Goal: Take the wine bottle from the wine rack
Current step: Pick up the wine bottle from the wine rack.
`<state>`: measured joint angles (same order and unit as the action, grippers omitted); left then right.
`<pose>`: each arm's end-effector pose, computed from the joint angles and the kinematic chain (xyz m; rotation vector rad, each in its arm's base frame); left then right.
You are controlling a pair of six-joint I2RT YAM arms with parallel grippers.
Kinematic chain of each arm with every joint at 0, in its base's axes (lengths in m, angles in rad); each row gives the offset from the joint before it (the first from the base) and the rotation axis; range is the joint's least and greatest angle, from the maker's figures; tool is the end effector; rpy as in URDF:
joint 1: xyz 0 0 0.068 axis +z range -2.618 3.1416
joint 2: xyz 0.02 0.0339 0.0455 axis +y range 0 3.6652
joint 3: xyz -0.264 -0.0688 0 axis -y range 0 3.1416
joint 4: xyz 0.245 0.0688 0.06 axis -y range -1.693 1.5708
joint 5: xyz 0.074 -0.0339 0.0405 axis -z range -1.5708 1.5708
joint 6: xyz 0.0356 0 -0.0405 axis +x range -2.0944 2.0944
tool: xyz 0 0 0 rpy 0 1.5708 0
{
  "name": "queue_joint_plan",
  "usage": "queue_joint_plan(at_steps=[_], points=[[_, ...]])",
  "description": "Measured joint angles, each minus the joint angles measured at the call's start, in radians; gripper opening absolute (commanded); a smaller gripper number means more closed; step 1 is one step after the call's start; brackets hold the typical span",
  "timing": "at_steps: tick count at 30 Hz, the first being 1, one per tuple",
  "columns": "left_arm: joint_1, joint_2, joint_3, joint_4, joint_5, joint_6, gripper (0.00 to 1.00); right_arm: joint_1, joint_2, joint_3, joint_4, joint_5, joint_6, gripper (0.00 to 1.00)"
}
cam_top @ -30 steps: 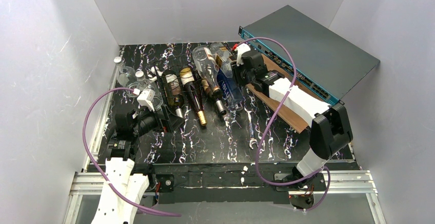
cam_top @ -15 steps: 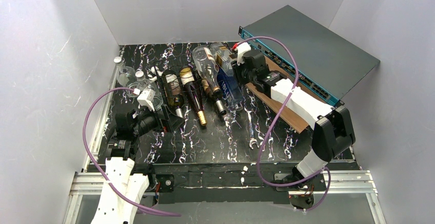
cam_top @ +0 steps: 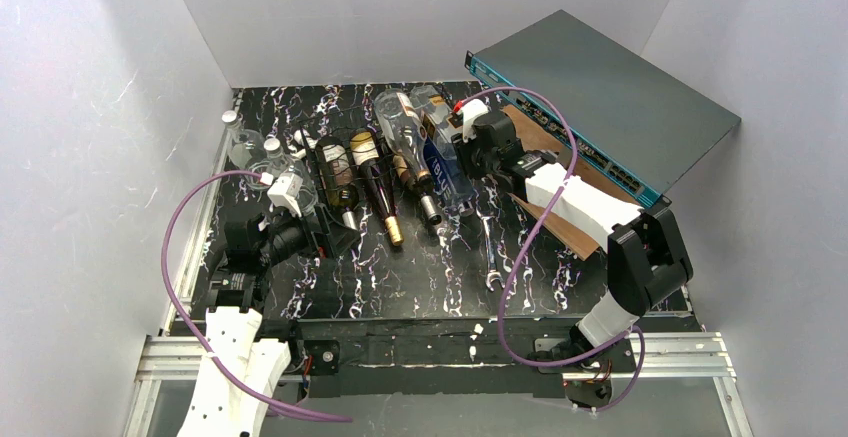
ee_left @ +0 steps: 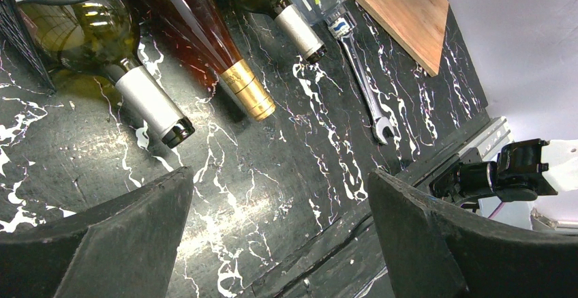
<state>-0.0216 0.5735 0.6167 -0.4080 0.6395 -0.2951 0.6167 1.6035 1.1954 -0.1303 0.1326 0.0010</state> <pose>0.1357 -0.0242 0.2907 0.1700 1.9398 -0.8269 0.3055 0.2108 0.2792 -0.5638 2.0358 0.2306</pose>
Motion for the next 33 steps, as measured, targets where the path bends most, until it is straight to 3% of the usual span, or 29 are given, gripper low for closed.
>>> queue_joint_plan(at_steps=[7,13,17,29,33], points=[[0.0,0.001,0.0,0.0,0.0,0.0,0.98,0.001,0.027,0.0,0.029,-0.052,0.006,0.6],[0.0,0.001,0.0,0.0,0.0,0.0,0.98,0.008,0.042,0.01,0.027,-0.095,-0.002,0.75],[0.0,0.001,0.0,0.0,0.0,0.0,0.98,0.008,0.052,0.042,0.025,-0.105,-0.001,0.8],[0.0,0.002,0.0,0.0,0.0,0.0,0.98,-0.008,0.125,0.192,-0.103,-0.121,0.079,0.82],[0.0,0.002,0.0,0.0,0.0,0.0,0.98,-0.011,0.163,0.251,-0.158,-0.117,0.111,0.91]])
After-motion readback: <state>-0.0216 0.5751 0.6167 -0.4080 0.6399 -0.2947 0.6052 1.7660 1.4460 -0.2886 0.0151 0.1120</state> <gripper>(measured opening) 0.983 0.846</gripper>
